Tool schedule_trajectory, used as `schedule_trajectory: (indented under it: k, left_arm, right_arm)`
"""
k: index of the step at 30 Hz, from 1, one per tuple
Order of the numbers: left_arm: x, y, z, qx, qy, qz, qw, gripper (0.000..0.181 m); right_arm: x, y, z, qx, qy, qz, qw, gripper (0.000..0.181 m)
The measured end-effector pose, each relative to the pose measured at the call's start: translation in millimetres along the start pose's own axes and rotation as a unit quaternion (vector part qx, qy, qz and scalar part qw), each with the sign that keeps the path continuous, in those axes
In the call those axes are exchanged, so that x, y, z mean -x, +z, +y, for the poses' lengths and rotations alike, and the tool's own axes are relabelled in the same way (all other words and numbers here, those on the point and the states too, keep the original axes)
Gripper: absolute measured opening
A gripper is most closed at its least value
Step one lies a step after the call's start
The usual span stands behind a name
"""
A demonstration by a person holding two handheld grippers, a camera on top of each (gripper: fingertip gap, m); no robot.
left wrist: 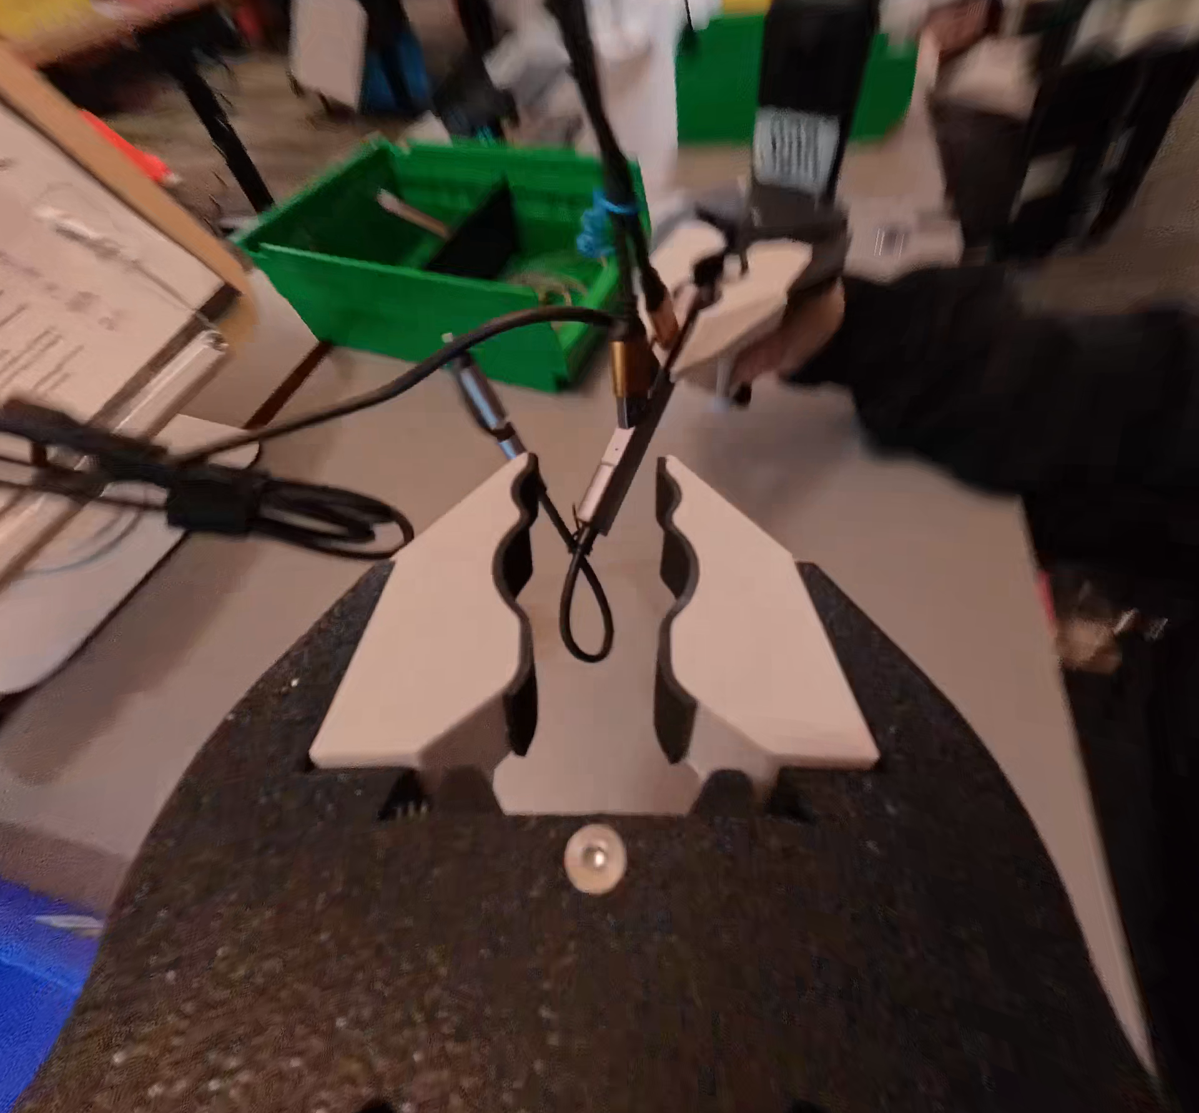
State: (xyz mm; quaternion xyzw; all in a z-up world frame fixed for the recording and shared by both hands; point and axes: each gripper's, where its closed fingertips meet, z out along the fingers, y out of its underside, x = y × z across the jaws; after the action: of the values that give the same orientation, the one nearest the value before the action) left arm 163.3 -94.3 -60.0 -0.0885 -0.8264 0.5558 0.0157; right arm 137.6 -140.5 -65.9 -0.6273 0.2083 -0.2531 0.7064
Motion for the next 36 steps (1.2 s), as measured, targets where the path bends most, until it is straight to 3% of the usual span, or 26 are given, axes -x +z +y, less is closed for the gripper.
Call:
schedule_trajectory:
  k: [3, 6, 8, 11, 14, 18, 23, 25, 30, 33, 36]
  left_arm:
    - [17.6, -25.8, -3.2, -0.102, -0.153, -0.018, 0.983, 0.040]
    - [17.3, -26.9, 24.8, -0.108, -0.285, 0.029, 0.952, 0.055]
    - [-1.0, -14.4, 44.3, -0.099, -0.354, 0.097, 0.925, 0.057]
    - [-24.6, 5.4, 72.2, -0.071, -0.398, 0.156, 0.901, 0.057]
    - [-35.5, 10.6, 76.3, -0.090, -0.398, 0.184, 0.894, 0.056]
    - [-43.2, -8.1, 62.2, -0.118, -0.353, 0.210, 0.904, 0.054]
    - [-1.1, -34.3, 43.3, -0.116, -0.217, -0.014, 0.969, 0.050]
    - [-3.7, -34.9, 27.9, -0.101, -0.142, -0.057, 0.983, 0.050]
    - [-36.3, -4.1, -4.8, -0.045, -0.009, -0.025, 0.999, 0.047]
    - [-41.6, 18.3, -1.3, 0.012, 0.050, -0.013, 0.999, 0.026]
    - [-37.1, 30.4, 6.8, 0.062, 0.102, -0.035, 0.992, 0.025]
  right_arm:
    - [6.7, -7.4, -23.2, -0.071, -0.090, 0.005, 0.993, 0.008]
    - [20.8, -11.8, -39.0, -0.122, -0.111, -0.021, 0.986, 0.008]
    - [20.9, -8.1, -30.3, -0.096, -0.099, -0.032, 0.990, 0.007]
    - [24.0, -3.7, -21.5, -0.080, -0.091, -0.047, 0.991, 0.008]
    - [25.3, -3.1, -22.5, -0.081, -0.097, -0.048, 0.991, 0.007]
    - [19.6, -2.2, -16.7, -0.064, -0.099, -0.036, 0.992, 0.008]
    - [6.1, 3.8, -8.7, -0.036, -0.064, -0.006, 0.997, 0.007]
    - [7.2, 8.6, -2.9, -0.021, -0.071, -0.008, 0.997, 0.007]
    - [18.3, 20.9, 9.7, 0.007, -0.129, -0.015, 0.991, 0.007]
    - [25.5, 25.2, 14.6, 0.019, -0.153, -0.024, 0.988, 0.007]
    - [27.9, 27.0, 22.7, 0.046, -0.179, -0.024, 0.983, 0.007]
